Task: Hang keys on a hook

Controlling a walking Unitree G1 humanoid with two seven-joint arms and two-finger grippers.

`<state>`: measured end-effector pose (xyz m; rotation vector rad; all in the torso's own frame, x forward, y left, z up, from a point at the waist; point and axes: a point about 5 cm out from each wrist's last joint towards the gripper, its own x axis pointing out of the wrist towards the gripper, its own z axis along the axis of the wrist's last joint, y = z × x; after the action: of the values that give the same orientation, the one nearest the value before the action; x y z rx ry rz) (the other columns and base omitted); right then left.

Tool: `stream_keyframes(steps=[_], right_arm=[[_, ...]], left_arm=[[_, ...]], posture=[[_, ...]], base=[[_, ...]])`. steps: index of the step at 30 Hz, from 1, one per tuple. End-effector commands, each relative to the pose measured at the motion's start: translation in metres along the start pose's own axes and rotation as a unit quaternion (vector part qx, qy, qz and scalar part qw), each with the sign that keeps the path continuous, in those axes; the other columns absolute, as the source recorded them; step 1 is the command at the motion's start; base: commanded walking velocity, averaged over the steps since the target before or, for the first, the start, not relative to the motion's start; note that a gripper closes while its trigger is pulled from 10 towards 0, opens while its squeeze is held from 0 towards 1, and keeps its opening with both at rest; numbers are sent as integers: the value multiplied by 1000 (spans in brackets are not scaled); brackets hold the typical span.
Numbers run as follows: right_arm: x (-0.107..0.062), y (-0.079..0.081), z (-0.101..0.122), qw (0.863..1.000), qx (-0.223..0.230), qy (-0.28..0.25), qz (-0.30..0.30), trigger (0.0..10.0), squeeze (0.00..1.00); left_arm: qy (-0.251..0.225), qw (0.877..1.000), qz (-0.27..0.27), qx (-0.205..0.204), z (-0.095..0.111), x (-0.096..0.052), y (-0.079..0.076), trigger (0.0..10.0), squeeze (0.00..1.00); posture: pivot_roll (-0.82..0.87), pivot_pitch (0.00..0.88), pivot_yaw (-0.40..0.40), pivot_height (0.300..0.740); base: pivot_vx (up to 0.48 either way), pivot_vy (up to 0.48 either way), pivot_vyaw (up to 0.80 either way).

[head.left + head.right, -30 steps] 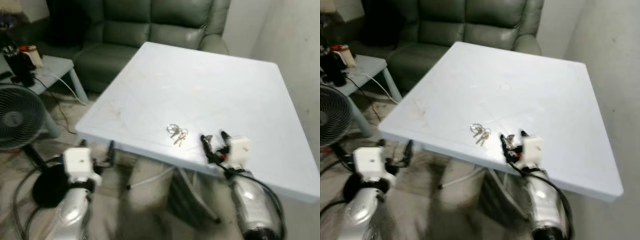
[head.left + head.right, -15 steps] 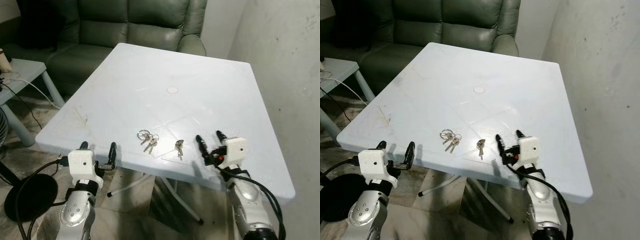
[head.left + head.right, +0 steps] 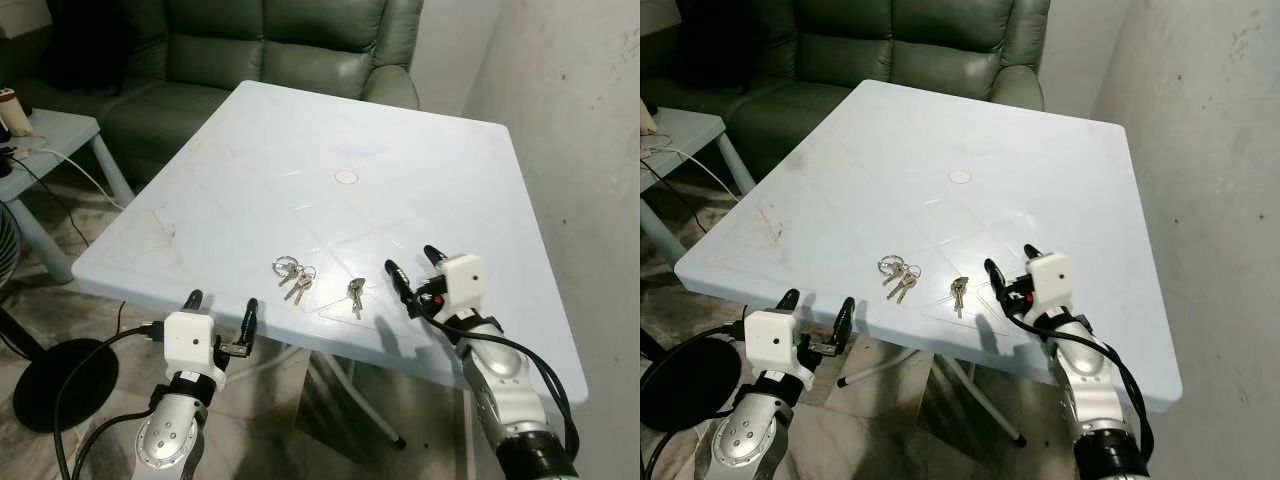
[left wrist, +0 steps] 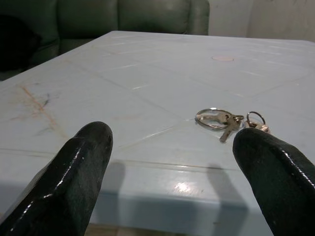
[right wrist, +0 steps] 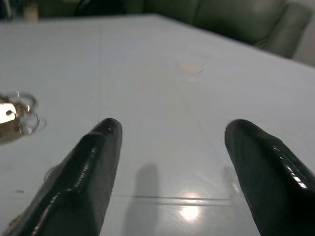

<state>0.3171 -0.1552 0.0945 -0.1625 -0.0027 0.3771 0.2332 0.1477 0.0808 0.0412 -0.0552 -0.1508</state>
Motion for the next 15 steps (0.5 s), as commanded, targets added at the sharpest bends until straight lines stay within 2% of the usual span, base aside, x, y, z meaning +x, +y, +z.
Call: stream_keyframes(steps=[1,2,3,11,14,15], right_arm=[[3,-4,5,1000,-15,9,-6,10000,0],[4,-3,5,1000,15,18,6,10000,0],[4,-2,6,999,25,19,17,10000,0],[1,6,8,998,29,28,47,10000,0],[-3,12,8,993,71,25,92,10000,0],[-3,12,9,993,72,26,92,10000,0]], left_arm=[[-5,1000,-2,7,2,-2,-1,10000,0],[-5,1000,-3,4,2,-2,-2,10000,0],[-4,1000,-3,4,2,-3,-2,10000,0],[-4,1000,-13,14,3,-5,-6,10000,0],[-4,999,-30,25,4,-5,-11,10000,0],[-4,999,-30,25,4,-5,-11,10000,0]], posture=[[4,85,-56,740],[4,90,-59,740],[4,90,-59,740],[6,99,-62,740],[5,102,-58,740],[5,102,-58,740]], base=[[0,0,0],[0,0,0],[0,0,0],[0,0,0],[0,0,0],[0,0,0]])
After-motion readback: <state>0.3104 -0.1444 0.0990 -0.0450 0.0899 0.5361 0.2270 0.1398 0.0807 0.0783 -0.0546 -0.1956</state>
